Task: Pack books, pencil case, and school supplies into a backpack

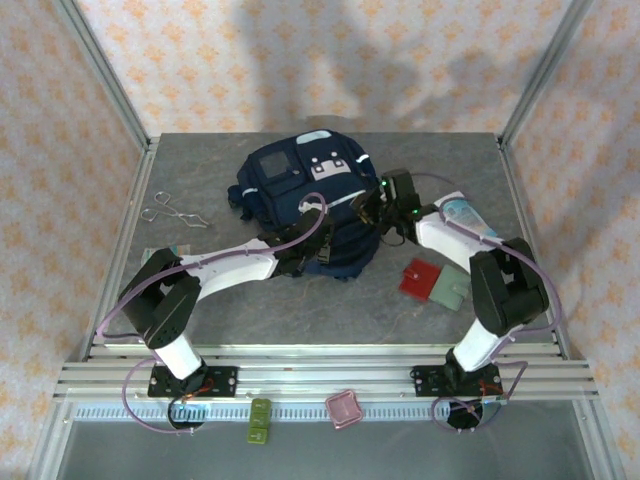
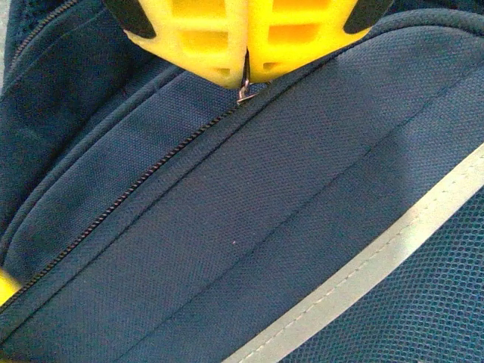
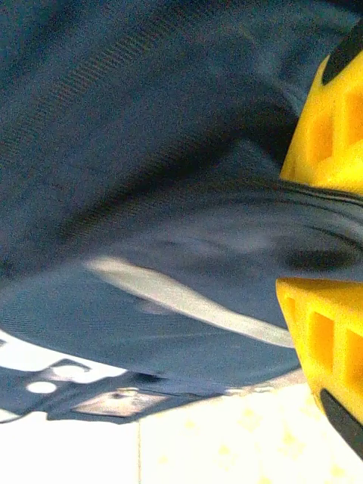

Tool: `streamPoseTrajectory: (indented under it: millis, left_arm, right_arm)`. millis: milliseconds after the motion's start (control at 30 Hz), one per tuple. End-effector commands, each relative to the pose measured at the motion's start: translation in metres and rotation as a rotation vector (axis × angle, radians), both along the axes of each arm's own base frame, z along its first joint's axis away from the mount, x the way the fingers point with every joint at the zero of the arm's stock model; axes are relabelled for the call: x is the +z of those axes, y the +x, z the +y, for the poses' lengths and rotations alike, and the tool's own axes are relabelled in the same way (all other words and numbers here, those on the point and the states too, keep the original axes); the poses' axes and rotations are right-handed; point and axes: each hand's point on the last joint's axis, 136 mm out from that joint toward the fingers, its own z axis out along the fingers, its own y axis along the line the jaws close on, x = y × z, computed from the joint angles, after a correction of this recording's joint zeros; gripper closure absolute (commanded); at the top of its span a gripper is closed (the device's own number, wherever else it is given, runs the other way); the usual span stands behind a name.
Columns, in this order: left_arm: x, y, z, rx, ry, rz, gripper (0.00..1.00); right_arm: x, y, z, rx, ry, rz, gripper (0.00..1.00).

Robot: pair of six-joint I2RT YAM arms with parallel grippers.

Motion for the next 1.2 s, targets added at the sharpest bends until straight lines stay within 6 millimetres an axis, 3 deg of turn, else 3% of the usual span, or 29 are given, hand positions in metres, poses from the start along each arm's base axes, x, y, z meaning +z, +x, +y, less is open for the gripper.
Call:
streamPoseTrajectory:
  millis: [0, 133, 300, 567, 800, 900, 967, 1067, 1167]
  left_arm:
    - [0.015, 0.009, -0.013, 0.002, -0.067, -0.033, 1.0]
    - [0.012, 0.007, -0.008, 0.016, -0.065, -0.031, 1.0]
    - [0.007, 0.003, 0.008, 0.058, -0.014, -0.035, 1.0]
    - [-0.009, 0.0, 0.075, 0.199, 0.087, -0.009, 1.0]
    - [-0.002, 0.01, 0.148, 0.379, 0.184, -0.036, 1.0]
    - [-0.002, 0.016, 0.166, 0.428, 0.208, -0.043, 0.99]
    - [0.002, 0.022, 0.176, 0.464, 0.226, -0.059, 0.92]
    - [0.012, 0.03, 0.182, 0.502, 0.235, -0.085, 0.71]
    - [0.02, 0.033, 0.174, 0.483, 0.198, -0.092, 0.59]
  right_arm:
    - [0.021, -0.016, 0.03, 0.061, 0.107, -0.026, 0.69]
    - [0.012, -0.02, 0.038, 0.06, 0.103, -0.014, 0.73]
    - [0.004, -0.012, 0.034, 0.029, 0.073, -0.021, 1.0]
    - [0.017, 0.002, 0.018, -0.029, 0.045, -0.083, 1.0]
    - [0.014, -0.001, 0.009, -0.061, 0.039, -0.095, 1.0]
    - [0.014, -0.003, 0.007, -0.069, 0.049, -0.101, 1.0]
    - [0.015, -0.003, 0.009, -0.062, 0.059, -0.104, 1.0]
    - [0.02, -0.001, 0.012, -0.052, 0.068, -0.115, 1.0]
    - [0.028, 0.002, 0.015, -0.036, 0.07, -0.137, 1.0]
